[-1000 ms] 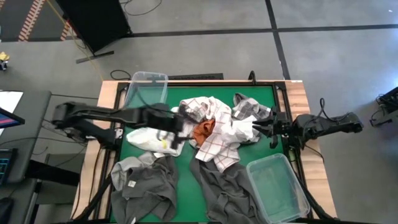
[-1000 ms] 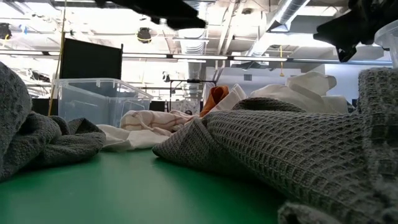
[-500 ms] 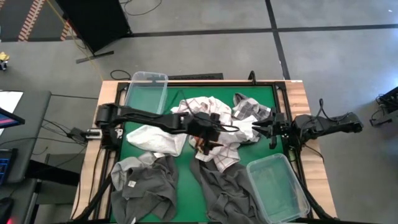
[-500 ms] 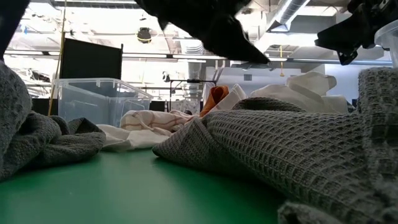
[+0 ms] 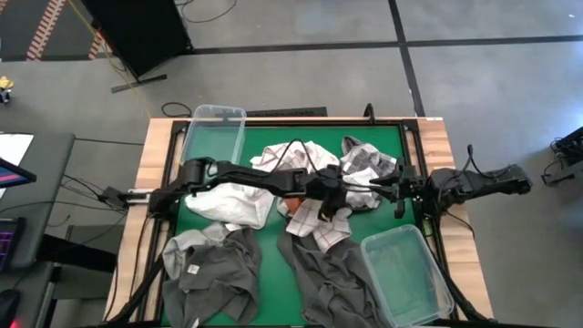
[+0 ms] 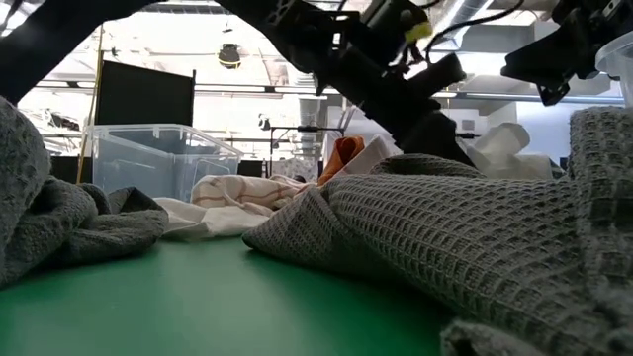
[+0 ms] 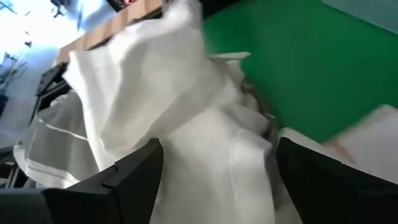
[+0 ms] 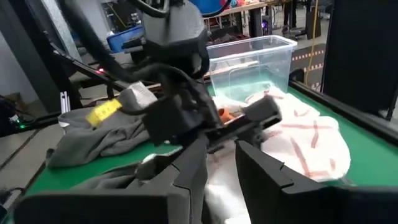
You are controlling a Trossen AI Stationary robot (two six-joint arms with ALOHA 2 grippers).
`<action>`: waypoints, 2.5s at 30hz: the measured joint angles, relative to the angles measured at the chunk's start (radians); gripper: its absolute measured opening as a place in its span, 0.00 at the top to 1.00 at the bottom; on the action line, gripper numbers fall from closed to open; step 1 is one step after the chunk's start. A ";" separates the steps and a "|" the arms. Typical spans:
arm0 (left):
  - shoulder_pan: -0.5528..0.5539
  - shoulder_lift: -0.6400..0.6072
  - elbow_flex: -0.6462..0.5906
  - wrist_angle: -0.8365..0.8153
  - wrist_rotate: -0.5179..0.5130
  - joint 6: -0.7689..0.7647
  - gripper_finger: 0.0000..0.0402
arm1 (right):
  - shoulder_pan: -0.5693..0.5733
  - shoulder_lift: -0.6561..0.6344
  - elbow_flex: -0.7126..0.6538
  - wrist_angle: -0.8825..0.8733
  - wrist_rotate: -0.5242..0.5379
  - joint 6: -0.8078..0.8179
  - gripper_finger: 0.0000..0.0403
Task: Sort towels by color in basket
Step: Put the right white towel into the top transparent bin
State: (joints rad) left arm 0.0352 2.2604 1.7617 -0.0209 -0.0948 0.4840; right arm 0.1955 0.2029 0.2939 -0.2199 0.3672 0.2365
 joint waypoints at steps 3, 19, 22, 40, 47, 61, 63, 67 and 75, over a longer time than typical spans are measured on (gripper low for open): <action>0.002 0.018 0.030 -0.013 -0.005 -0.007 0.31 | -0.001 0.001 0.000 -0.009 0.000 0.024 0.71; 0.025 0.006 0.034 -0.097 -0.087 0.057 0.99 | -0.001 0.001 0.000 -0.012 0.000 0.026 0.71; 0.017 -0.017 0.060 -0.144 -0.106 0.080 0.99 | -0.001 0.001 0.000 -0.012 0.000 0.028 0.71; 0.001 -0.595 0.136 -0.555 -0.518 0.226 1.00 | -0.001 0.001 0.000 -0.019 0.000 0.023 0.71; 0.005 -0.803 0.136 -0.753 -0.800 0.263 1.00 | -0.001 0.001 0.000 -0.019 0.000 0.017 0.71; 0.041 -0.999 0.135 -1.242 -1.080 0.052 1.00 | -0.001 0.001 0.000 -0.017 0.001 0.016 0.71; 0.068 -0.999 0.135 -1.356 -1.019 -0.024 1.00 | -0.001 0.001 0.000 -0.015 0.001 0.016 0.71; 0.125 -0.984 0.112 -1.507 -0.892 -0.126 1.00 | -0.001 0.001 0.000 -0.009 0.001 0.016 0.71; 0.216 -0.954 -0.029 -1.548 -0.761 -0.076 1.00 | -0.001 0.001 0.000 0.024 0.001 0.015 0.71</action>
State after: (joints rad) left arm 0.2516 1.3066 1.7326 -1.5691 -0.8562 0.4082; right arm 0.1940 0.2035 0.2939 -0.1961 0.3683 0.2520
